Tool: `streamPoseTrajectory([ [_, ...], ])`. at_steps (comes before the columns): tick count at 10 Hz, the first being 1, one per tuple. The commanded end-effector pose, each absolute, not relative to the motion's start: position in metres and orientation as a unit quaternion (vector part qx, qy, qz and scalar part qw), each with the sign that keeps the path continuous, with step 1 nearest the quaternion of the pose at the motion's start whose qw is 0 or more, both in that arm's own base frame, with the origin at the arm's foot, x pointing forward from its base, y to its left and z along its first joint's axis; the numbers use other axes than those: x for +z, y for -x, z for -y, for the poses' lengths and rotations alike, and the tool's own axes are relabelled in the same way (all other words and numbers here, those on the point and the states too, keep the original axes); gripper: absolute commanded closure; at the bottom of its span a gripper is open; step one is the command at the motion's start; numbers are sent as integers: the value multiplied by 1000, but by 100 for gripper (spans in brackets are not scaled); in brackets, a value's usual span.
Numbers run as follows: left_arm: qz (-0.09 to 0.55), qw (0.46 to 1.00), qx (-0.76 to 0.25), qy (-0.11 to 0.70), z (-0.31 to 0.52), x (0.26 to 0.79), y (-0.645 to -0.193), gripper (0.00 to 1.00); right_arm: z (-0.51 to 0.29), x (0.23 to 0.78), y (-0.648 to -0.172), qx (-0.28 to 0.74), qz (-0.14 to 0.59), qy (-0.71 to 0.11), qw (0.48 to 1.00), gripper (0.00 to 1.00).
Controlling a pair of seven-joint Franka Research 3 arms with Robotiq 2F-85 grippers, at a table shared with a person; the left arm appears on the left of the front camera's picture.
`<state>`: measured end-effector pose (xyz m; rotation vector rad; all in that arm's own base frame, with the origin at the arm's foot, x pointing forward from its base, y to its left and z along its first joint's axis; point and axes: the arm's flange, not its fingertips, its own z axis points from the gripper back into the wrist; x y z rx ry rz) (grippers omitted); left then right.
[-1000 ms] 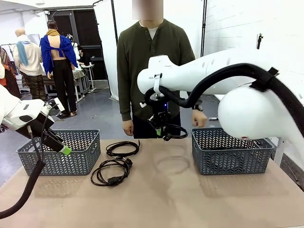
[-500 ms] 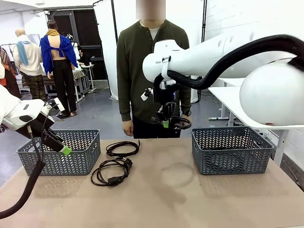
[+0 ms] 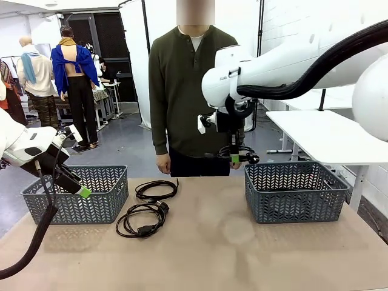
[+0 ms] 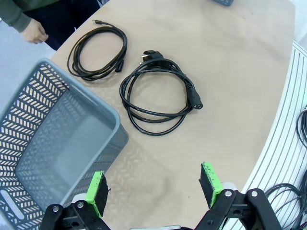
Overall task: Organize the cables according to human instructions.
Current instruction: Pick up a bundle of cables and place it in the basket indicated by the human.
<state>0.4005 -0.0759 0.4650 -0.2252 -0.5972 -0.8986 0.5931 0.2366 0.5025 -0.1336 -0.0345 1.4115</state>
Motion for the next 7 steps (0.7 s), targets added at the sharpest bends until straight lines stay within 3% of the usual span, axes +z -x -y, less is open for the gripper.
streamPoseTrajectory([
  [1,287,849,-428,114,73,464,-402,0,-224,493,-579,672,31,73,736,100],
  [7,287,849,-428,114,73,464,-402,0,-230,499,-591,660,18,63,749,100],
])
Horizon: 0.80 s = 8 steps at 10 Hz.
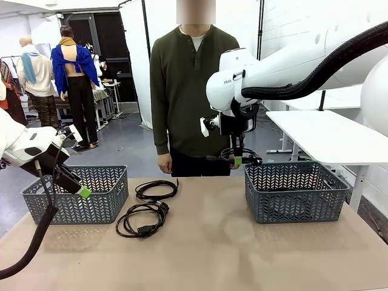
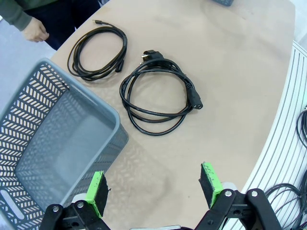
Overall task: Organize the cables according to human instructions.
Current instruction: Pick up a bundle of cables and place it in the basket indicated by the human.
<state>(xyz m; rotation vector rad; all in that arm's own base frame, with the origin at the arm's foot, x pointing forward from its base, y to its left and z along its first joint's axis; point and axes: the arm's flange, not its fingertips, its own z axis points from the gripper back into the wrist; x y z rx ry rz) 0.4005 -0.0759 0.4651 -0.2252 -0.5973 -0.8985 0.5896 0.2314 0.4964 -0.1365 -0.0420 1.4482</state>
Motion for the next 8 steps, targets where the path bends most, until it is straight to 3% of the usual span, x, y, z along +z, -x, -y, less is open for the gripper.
streamPoseTrajectory([
  [1,287,849,-428,114,73,464,-402,0,-231,496,-590,662,19,62,747,100],
  [8,287,849,-428,114,73,464,-402,0,-131,506,-550,714,43,92,692,100],
])
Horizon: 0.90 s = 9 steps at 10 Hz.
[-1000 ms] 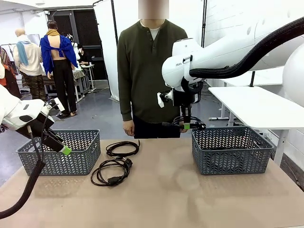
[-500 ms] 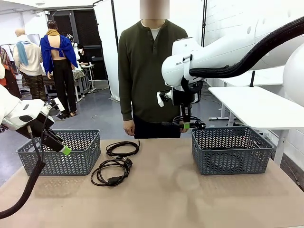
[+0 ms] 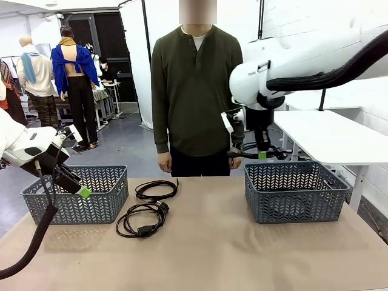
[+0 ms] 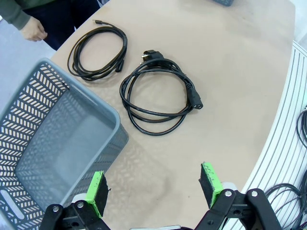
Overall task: Organize the cables according to human instructions.
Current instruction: Pick up a bundle of cables and place it in the basket indicated by the human.
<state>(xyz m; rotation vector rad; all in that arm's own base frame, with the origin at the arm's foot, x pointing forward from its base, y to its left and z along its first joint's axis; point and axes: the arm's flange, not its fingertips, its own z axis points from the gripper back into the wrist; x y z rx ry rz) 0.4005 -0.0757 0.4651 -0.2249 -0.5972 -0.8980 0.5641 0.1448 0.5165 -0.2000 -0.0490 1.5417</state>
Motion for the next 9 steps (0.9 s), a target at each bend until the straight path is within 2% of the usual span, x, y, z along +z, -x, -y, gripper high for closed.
streamPoseTrajectory([
  [1,287,849,-428,114,73,464,-402,0,-116,502,-547,718,46,94,688,100],
  [5,287,849,-428,114,73,464,-402,0,-76,490,-535,724,50,55,685,100],
  [9,287,849,-428,114,73,464,-402,0,-60,476,-536,723,39,61,687,100],
])
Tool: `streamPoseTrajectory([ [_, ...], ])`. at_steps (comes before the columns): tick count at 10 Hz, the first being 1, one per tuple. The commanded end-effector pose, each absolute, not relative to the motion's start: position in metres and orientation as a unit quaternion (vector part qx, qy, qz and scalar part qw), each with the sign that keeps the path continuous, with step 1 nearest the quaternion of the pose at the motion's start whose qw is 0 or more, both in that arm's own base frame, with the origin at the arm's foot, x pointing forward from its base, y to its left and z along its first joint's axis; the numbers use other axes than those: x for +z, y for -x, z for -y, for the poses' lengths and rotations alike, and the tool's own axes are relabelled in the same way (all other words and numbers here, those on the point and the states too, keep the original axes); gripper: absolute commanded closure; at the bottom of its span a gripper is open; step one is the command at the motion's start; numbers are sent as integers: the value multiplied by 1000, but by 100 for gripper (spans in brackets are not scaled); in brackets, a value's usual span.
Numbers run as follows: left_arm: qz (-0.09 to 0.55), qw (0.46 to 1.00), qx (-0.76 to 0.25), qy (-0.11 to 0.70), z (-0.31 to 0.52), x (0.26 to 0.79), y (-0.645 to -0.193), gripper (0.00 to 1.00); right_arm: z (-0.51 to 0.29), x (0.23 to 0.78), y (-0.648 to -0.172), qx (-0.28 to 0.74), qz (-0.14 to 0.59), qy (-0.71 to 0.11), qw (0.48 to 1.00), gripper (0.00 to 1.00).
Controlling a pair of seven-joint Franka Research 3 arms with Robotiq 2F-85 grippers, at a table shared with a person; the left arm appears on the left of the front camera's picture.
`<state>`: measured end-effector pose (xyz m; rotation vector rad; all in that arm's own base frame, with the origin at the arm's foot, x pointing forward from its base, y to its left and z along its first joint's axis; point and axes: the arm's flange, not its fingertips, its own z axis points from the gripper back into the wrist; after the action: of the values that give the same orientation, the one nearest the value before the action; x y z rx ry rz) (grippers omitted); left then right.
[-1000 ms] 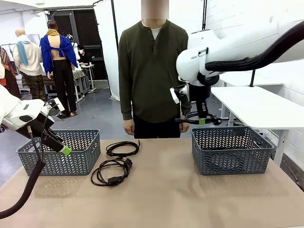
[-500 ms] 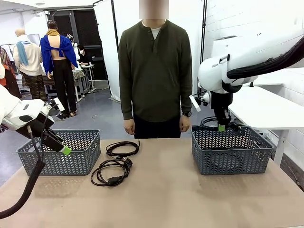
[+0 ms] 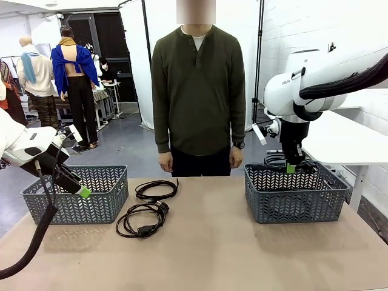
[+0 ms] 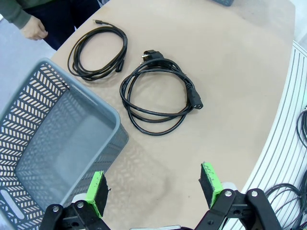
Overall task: Organize the cables according to human instructions.
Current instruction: Pick up a bundle of cables and place it in the basket indicated by the human.
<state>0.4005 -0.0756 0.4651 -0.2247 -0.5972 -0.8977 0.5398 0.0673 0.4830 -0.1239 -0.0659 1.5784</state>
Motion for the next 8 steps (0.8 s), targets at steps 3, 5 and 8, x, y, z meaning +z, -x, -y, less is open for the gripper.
streamPoseTrajectory([
  [3,287,849,-428,114,73,464,-402,0,-57,465,-543,727,25,61,683,100],
  [5,287,849,-428,114,73,464,-402,0,-54,459,-550,722,26,70,687,100],
  [8,287,849,-428,114,73,464,-402,0,-53,447,-555,715,23,82,694,100],
])
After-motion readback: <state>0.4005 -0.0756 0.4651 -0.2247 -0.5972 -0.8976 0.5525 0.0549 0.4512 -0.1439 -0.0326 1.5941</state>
